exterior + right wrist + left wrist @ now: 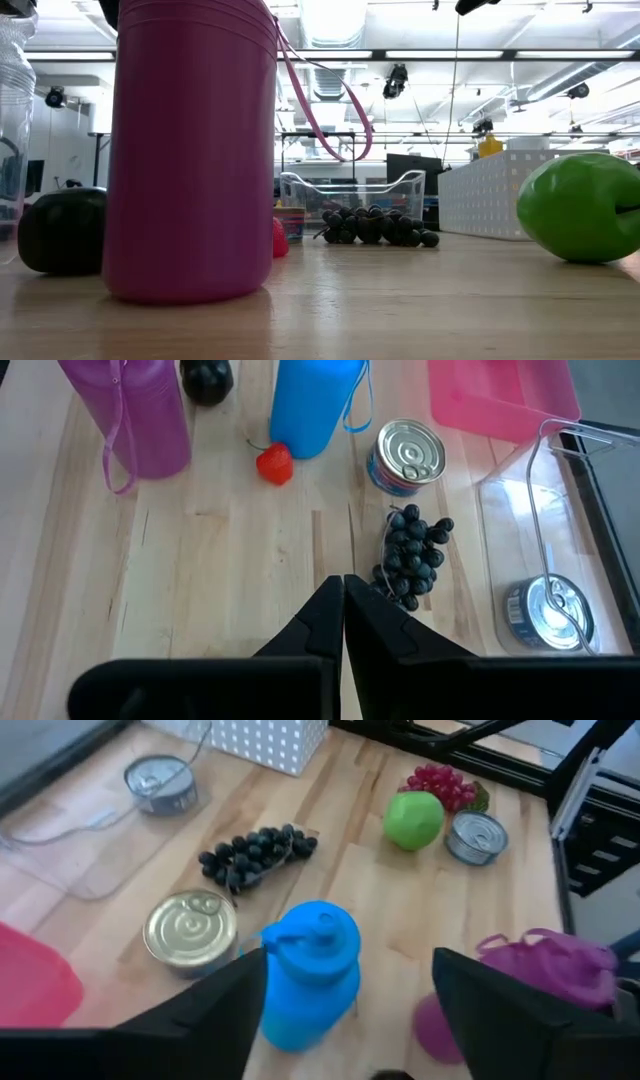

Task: Pick & Place Food Item
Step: Put the blue water bottle into the white bin

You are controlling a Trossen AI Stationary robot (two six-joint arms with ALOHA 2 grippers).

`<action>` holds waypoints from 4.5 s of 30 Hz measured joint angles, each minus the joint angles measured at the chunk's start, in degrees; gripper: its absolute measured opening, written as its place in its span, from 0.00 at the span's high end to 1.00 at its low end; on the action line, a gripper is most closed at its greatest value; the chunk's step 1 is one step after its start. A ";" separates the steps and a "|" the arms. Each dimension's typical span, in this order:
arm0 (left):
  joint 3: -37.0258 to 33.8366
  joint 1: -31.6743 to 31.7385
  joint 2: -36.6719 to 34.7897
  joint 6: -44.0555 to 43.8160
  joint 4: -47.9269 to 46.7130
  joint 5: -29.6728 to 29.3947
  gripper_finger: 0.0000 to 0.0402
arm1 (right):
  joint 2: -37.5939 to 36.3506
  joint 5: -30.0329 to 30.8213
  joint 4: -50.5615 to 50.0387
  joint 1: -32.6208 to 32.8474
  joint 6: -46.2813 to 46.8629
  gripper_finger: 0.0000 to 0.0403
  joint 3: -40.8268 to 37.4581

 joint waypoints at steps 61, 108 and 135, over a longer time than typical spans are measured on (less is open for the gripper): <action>-16.44 21.27 0.88 28.38 20.27 28.66 0.01 | 0.00 -0.01 -0.04 0.00 0.00 0.98 -0.09; -22.39 19.80 7.26 26.88 41.70 30.48 0.01 | 0.00 -0.01 0.02 -0.01 0.00 0.98 -0.15; -22.41 19.76 7.23 27.55 41.85 27.52 0.49 | 0.00 -0.02 0.02 -0.01 0.00 0.98 -0.14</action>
